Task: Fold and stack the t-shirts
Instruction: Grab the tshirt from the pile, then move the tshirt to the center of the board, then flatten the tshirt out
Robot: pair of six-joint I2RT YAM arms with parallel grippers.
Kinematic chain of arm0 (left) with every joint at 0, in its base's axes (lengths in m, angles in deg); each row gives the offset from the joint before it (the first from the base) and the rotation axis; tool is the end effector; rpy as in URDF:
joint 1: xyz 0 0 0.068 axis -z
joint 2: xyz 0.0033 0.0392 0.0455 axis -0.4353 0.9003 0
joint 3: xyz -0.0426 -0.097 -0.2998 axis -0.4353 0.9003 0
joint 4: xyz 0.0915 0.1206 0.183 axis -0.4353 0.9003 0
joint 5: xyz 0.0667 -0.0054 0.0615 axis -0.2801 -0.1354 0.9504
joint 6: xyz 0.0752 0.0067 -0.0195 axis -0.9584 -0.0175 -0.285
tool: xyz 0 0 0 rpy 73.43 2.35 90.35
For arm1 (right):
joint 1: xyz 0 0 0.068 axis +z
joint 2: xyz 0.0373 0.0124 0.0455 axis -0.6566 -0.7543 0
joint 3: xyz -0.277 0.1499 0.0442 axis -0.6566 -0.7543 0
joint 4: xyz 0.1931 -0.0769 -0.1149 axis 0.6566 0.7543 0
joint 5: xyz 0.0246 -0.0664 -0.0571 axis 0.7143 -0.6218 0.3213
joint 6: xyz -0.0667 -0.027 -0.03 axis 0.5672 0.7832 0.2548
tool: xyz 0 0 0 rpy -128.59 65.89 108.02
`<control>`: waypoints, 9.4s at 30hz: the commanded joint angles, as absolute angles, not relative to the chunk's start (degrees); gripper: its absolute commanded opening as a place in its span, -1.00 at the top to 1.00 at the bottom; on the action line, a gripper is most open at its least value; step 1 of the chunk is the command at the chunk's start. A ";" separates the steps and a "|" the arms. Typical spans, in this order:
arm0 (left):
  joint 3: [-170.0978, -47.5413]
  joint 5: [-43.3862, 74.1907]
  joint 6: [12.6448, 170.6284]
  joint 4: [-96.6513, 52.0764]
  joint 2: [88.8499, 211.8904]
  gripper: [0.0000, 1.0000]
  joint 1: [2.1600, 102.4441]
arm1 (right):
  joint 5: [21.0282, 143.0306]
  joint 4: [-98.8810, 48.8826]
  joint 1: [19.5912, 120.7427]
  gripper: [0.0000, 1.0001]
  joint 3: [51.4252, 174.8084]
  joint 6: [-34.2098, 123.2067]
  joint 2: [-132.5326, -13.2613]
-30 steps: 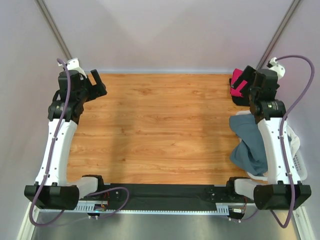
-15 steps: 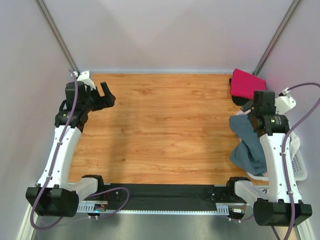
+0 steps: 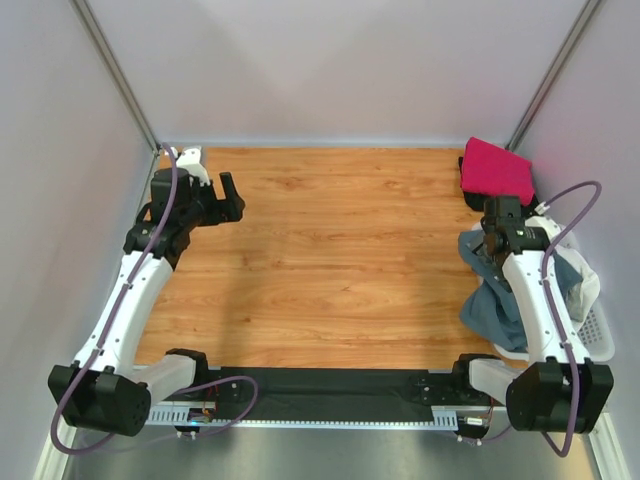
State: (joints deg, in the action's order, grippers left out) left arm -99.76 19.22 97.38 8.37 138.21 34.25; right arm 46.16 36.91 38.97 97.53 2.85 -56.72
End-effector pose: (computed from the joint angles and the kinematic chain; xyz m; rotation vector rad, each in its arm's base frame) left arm 0.2197 -0.0379 0.3828 -0.1136 2.0862 -0.3551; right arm 0.1617 -0.0375 0.3134 1.2110 2.2634 -0.3904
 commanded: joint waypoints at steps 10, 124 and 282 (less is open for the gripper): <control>-102.48 22.79 93.77 6.19 140.53 -0.99 34.15 | 43.72 22.05 38.75 -0.68 94.35 2.53 -58.17; -129.10 28.58 77.78 6.10 179.19 -0.70 62.80 | 77.28 20.02 45.27 -1.00 128.19 25.47 -88.58; -130.99 25.46 77.77 5.93 164.27 1.00 49.01 | 77.28 5.25 46.05 0.99 116.24 29.08 -85.06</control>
